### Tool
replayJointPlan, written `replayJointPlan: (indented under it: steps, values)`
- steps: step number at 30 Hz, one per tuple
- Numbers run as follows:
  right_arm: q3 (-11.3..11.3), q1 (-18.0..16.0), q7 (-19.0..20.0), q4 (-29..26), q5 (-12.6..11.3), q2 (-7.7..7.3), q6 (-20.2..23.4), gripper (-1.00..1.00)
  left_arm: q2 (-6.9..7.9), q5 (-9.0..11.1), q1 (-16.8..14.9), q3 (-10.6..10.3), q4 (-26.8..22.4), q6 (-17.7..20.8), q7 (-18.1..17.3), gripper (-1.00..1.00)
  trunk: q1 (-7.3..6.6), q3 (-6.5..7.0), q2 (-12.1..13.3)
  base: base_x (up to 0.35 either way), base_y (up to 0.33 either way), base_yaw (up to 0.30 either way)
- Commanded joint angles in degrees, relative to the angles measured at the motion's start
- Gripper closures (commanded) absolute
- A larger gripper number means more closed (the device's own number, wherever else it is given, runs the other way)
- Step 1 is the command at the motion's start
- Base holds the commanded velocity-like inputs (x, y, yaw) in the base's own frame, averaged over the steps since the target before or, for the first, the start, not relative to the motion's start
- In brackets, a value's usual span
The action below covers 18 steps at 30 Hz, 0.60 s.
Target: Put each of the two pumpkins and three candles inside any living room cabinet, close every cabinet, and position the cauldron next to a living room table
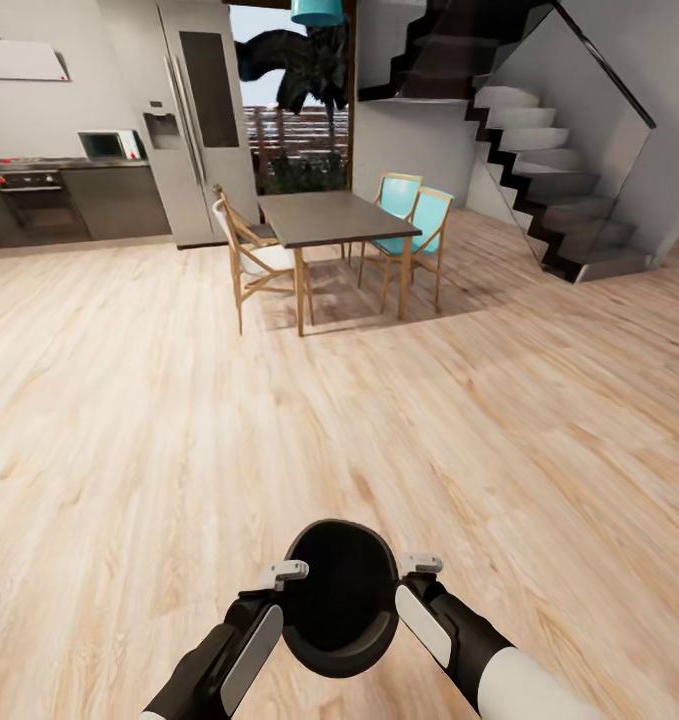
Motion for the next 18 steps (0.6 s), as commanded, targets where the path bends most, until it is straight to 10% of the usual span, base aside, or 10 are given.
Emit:
replayJointPlan:
  steps: [1,18]
  values:
    - [0.3,-0.1,-0.5,0.0,-0.2,-0.06,0.3,1.0,-0.01,2.6,0.0,-0.4,-1.5,-0.7,0.1,1.0,0.03,-0.04,0.0,0.318,0.0,-0.104]
    - [0.3,-0.1,-0.5,0.0,-0.5,-0.06,0.3,1.0,-0.01,2.5,0.0,-0.4,-1.5,-0.7,0.1,1.0,0.03,-0.03,0.0,0.316,0.0,-0.074]
